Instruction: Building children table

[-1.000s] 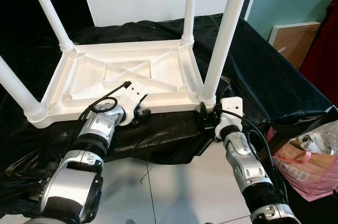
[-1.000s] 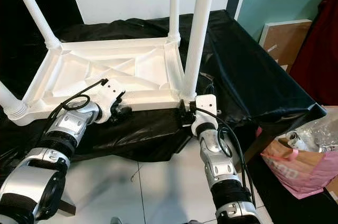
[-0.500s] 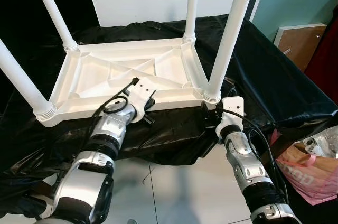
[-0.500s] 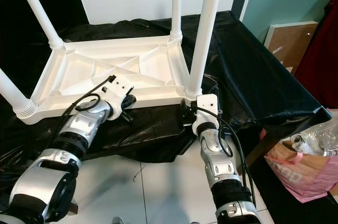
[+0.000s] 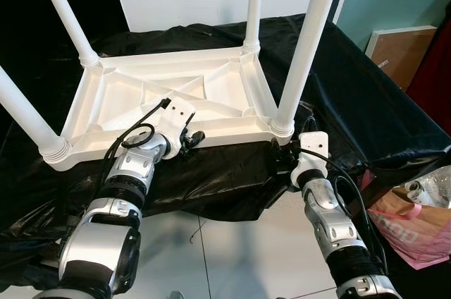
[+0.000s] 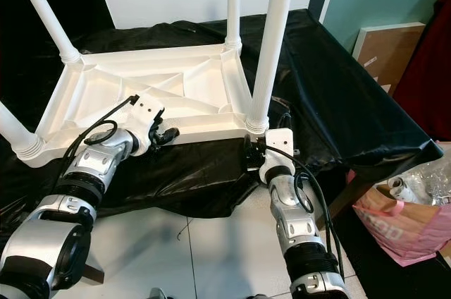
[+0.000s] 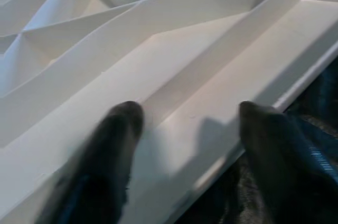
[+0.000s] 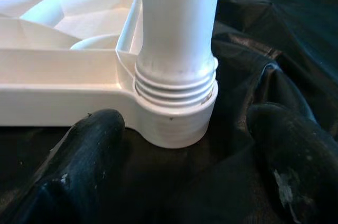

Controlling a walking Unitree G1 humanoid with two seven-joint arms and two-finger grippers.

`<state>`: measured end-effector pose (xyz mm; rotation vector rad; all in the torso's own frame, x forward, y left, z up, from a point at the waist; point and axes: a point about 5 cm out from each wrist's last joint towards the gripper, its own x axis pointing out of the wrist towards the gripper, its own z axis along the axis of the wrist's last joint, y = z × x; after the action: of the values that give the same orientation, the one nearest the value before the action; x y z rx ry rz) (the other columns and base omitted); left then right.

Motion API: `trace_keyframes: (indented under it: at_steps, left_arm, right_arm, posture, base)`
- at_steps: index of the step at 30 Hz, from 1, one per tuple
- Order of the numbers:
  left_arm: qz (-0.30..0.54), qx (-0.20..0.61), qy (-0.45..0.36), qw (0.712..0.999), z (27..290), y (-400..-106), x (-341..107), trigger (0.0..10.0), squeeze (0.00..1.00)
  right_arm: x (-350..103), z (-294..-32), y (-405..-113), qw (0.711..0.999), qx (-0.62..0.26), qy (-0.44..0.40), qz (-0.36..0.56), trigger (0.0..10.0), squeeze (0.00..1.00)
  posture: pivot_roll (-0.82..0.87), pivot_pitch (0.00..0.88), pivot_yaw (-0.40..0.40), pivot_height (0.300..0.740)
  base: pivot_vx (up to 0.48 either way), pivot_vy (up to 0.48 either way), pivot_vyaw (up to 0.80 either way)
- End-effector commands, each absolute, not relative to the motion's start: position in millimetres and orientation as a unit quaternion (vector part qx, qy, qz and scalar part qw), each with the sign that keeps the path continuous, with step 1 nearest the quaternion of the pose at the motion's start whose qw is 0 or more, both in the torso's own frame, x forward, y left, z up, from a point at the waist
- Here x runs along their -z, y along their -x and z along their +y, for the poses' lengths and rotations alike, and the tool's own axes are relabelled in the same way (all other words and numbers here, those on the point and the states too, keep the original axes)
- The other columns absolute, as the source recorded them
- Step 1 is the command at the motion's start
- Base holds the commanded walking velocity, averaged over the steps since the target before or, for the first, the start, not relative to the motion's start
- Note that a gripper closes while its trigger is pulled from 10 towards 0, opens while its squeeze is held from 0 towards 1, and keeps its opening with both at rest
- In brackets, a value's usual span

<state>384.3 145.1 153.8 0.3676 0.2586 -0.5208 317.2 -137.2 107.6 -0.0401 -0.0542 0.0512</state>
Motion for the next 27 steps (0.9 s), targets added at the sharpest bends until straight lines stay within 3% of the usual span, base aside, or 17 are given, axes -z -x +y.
trace_keyframes:
  at_steps: [1,6,7,12,18,23,27]
  left_arm:
    - [0.135,0.301,-0.166,0.929,139.8,-380.9,-151.1,10.0,1.00]
    - [0.122,0.305,-0.143,0.934,140.5,-383.0,-158.4,10.0,0.99]
    - [0.113,0.308,-0.140,0.934,141.2,-383.5,-161.2,10.0,0.00]
    - [0.094,0.326,-0.111,0.934,142.8,-383.9,-170.3,10.0,0.00]
    - [0.090,0.375,-0.122,0.915,141.3,-376.6,-169.4,10.0,0.00]
    - [0.107,0.425,-0.145,0.887,136.2,-365.6,-157.9,10.0,0.00]
    - [0.148,0.405,-0.186,0.883,140.9,-365.9,-140.6,10.0,0.00]
  right_arm:
    - [-105.3,-138.6,-315.1,0.999,-0.027,0.022,-0.020,10.0,0.00]
    - [-105.5,-140.5,-315.2,0.999,-0.026,0.024,-0.019,10.0,0.00]
    - [-105.6,-140.9,-315.3,0.999,-0.025,0.025,-0.019,10.0,0.00]
    - [-105.9,-141.7,-315.1,0.999,-0.024,0.025,-0.020,10.0,0.00]
    - [-105.8,-142.1,-314.4,0.999,-0.024,0.025,-0.020,10.0,0.00]
    - [-105.9,-142.7,-314.6,0.999,-0.024,0.026,-0.019,10.0,0.00]
    - [-106.7,-142.3,-315.8,0.999,-0.025,0.027,-0.020,10.0,0.00]
  posture:
    - [-0.05,0.064,0.011,0.740]
    - [-0.05,0.063,0.012,0.740]
    - [-0.05,0.063,0.012,0.740]
    - [-0.06,0.062,0.014,0.740]
    - [-0.06,0.059,0.015,0.740]
    - [-0.06,0.059,0.015,0.740]
    - [-0.06,0.055,0.016,0.740]
  base:
    - [0.000,0.000,0.00]
    - [0.000,0.000,0.00]
    - [0.000,0.000,0.00]
    - [0.000,0.000,0.00]
    - [0.000,0.000,0.00]
    - [0.000,0.000,0.00]
    - [0.000,0.000,0.00]
